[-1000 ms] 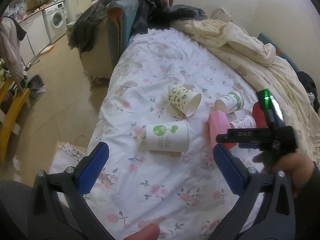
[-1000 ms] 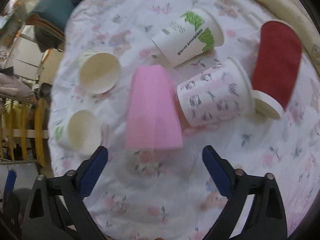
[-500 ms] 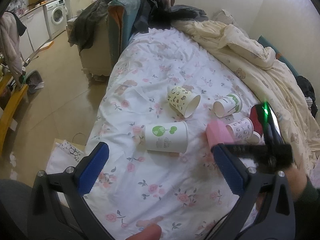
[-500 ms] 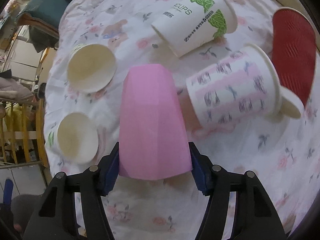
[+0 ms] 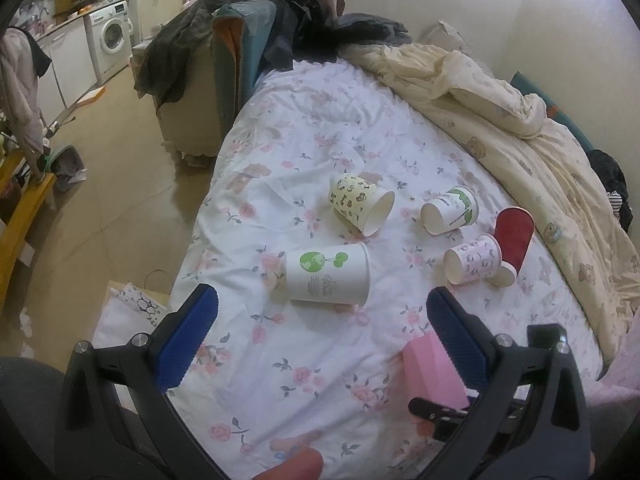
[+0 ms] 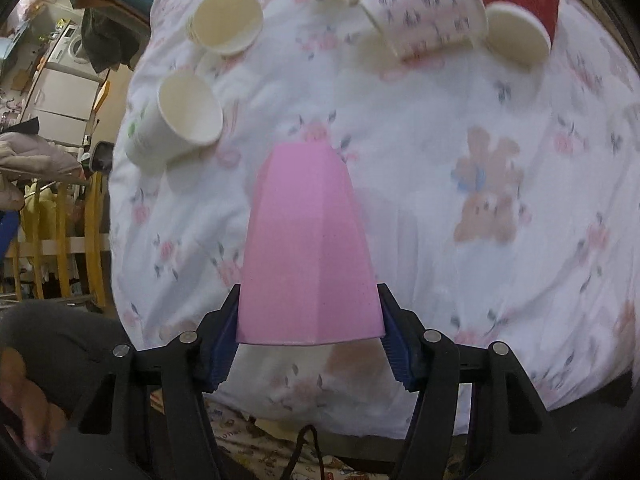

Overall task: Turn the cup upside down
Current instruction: 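Lift the pink cup with the right gripper and pull it back, then grasp the pink cup with the left gripper while the right gripper releases it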

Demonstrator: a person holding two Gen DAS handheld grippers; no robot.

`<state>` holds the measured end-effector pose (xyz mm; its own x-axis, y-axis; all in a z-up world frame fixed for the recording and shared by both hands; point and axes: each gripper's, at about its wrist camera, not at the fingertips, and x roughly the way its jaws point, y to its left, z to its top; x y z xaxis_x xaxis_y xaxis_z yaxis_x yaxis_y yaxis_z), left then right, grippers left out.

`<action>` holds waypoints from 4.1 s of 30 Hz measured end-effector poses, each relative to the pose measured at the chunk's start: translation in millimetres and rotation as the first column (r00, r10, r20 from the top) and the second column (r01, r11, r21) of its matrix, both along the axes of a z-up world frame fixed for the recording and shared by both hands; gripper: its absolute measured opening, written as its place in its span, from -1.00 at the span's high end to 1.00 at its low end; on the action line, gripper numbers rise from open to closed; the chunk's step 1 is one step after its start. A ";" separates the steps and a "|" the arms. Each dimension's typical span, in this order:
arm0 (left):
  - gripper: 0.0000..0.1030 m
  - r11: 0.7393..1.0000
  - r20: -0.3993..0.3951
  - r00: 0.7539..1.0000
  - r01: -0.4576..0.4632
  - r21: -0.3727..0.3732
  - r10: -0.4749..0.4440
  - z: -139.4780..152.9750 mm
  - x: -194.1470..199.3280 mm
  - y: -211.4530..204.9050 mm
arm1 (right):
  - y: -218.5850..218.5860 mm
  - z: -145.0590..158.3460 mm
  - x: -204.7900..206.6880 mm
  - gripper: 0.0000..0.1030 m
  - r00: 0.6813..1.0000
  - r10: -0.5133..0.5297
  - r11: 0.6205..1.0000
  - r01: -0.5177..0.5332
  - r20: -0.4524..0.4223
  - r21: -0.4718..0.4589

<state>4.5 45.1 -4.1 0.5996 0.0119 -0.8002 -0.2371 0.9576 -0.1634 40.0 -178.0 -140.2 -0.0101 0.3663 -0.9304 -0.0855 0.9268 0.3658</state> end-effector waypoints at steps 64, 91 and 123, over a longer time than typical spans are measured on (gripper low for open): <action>-0.79 0.970 -0.404 0.882 0.215 -0.115 -0.243 -84.6 62.8 -118.4 | -108.9 97.3 7.1 -0.99 0.861 -0.269 0.959 0.280 0.433 0.039; 0.01 0.949 -0.414 0.863 0.201 -0.244 -0.289 -73.4 71.1 -81.7 | -99.2 99.7 8.3 -0.99 0.865 -0.252 0.966 0.250 0.434 0.062; 0.00 0.926 -0.178 0.938 0.239 -0.292 -0.298 -39.7 39.7 -33.5 | 1.8 73.8 -9.3 -0.99 0.947 0.094 0.953 -0.175 0.308 0.247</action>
